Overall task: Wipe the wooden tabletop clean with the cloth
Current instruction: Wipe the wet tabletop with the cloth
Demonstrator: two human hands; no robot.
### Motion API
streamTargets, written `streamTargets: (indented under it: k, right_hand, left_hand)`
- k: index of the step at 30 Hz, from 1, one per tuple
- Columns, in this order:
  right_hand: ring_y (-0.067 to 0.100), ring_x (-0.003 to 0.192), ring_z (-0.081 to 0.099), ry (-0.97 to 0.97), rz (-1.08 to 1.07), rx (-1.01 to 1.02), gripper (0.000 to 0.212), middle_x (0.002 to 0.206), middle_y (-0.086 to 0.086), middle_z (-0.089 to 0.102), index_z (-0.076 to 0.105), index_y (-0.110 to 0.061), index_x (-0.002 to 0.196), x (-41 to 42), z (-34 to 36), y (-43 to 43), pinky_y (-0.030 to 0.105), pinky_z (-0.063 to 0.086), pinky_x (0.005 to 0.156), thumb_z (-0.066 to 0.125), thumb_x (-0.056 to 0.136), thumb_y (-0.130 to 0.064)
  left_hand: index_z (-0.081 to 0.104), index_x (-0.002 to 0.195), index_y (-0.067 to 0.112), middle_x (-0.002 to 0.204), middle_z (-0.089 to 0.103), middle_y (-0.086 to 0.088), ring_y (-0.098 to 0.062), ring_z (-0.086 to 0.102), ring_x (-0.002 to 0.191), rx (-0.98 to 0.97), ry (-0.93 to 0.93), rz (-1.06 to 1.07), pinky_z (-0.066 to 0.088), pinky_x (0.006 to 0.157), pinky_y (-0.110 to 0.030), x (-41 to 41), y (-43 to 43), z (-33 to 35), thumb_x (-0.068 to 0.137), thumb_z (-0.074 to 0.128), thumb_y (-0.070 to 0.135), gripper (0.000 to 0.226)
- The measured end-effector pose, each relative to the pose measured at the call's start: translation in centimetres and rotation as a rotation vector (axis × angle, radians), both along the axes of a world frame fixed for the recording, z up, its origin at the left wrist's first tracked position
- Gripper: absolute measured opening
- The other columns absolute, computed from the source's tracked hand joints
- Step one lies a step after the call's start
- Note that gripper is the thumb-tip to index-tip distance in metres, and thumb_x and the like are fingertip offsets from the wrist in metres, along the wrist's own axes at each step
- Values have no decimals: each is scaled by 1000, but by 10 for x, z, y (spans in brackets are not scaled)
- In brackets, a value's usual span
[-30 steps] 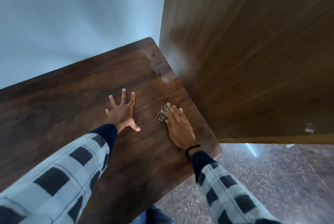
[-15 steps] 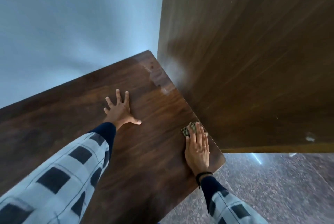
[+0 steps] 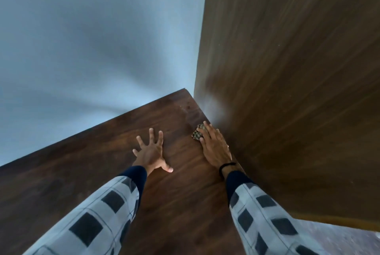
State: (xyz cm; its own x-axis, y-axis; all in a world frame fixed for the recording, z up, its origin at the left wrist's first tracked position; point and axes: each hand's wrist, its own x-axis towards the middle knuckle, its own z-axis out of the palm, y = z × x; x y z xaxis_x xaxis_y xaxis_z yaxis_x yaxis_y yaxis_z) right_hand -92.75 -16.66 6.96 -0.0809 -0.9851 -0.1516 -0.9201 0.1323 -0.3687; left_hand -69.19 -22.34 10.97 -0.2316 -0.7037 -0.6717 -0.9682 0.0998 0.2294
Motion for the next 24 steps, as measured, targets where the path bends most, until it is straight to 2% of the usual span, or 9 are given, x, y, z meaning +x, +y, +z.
streamTargets:
  k: [2,5,8,10,14,17,19,22,24]
  right_hand:
    - [18,157,9,31,85,-46,47,170,-1,13,34,-26,157,12,-4,20,39,3,129,33,110,-28]
    - [17,155,18,-47,286,-74,43,168,-3,22,44,-24,152,12,-11,53,42,13,128,39,109,-26]
    - [18,155,20,23,377,-66,44,168,-1,22,44,-26,152,0,-7,28,42,15,128,41,109,-23]
    - [18,157,14,86,344,-50,46,170,-2,16,38,-28,155,-2,-1,-10,40,10,128,38,109,-22]
    - [18,157,11,14,182,-19,44,170,-1,14,38,-24,154,3,11,-79,38,7,128,33,111,-24]
    - [18,157,11,-11,58,-56,45,170,-2,14,36,-25,156,13,4,-85,36,5,128,34,111,-26]
    - [18,157,10,-11,97,-81,46,170,-2,14,35,-25,157,23,-5,-60,38,4,129,33,111,-26]
    - [18,156,16,-46,255,-90,43,168,-1,21,43,-23,152,28,-18,-24,44,12,128,38,110,-23]
    - [18,156,17,-43,301,-83,42,168,-1,22,44,-23,151,21,-18,-29,44,13,128,38,109,-23]
  left_hand:
    - [-20,156,30,157,-40,-1,-52,-26,142,1,-9,-15,9,111,-75,1,-1,-2,56,94,48,153]
    - [-22,155,28,156,-41,-2,-53,-28,141,14,-10,-28,9,110,-75,-2,-3,-2,56,94,49,154]
    - [-22,155,28,155,-42,-1,-52,-29,140,22,-6,-22,9,110,-75,-1,-5,-4,56,94,48,154]
    - [-22,155,29,155,-42,-1,-52,-30,140,23,0,-18,9,110,-76,0,-6,-5,55,95,47,155]
    - [-22,155,30,155,-42,0,-51,-31,140,14,1,-16,8,109,-76,2,-6,-10,53,95,49,156]
    - [-22,155,31,155,-43,1,-50,-31,140,13,-8,-19,8,109,-76,3,-7,-12,53,94,50,156]
    - [-23,155,31,154,-44,2,-50,-32,139,12,-7,-24,8,109,-76,3,-7,-13,53,94,50,157]
    - [-24,154,30,152,-46,1,-51,-33,138,27,-13,-16,7,109,-77,1,-8,-11,53,95,48,157]
    - [-26,153,29,151,-47,0,-51,-34,137,44,-20,-14,7,109,-77,-2,-10,-10,54,95,48,157]
